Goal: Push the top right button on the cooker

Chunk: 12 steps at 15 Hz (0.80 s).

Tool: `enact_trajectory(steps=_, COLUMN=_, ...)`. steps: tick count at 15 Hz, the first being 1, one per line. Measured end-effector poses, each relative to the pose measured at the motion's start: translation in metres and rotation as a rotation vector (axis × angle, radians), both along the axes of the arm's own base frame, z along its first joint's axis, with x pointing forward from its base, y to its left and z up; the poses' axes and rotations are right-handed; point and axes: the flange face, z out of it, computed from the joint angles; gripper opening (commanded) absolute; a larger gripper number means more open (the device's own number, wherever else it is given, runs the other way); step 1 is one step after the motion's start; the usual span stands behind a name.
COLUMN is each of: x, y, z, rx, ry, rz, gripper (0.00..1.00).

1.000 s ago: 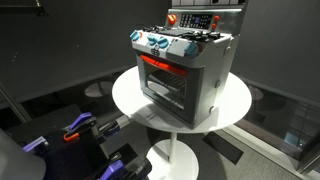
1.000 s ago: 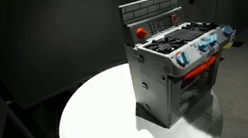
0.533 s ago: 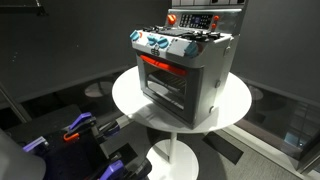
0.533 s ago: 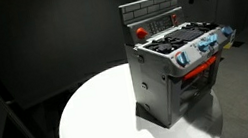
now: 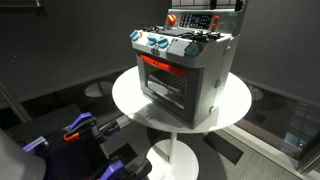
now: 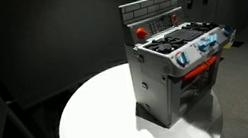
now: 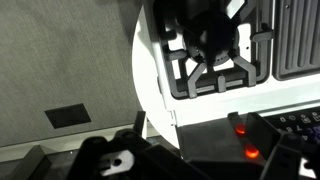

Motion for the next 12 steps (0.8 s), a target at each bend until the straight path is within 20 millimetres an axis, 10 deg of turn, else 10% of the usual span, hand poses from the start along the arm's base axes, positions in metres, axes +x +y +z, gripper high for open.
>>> enact_trajectory(steps=12, x=0.02, y=0.016, z=-0.017, rx=-0.005, ry=-0.037, rz=0.03, gripper=1.0)
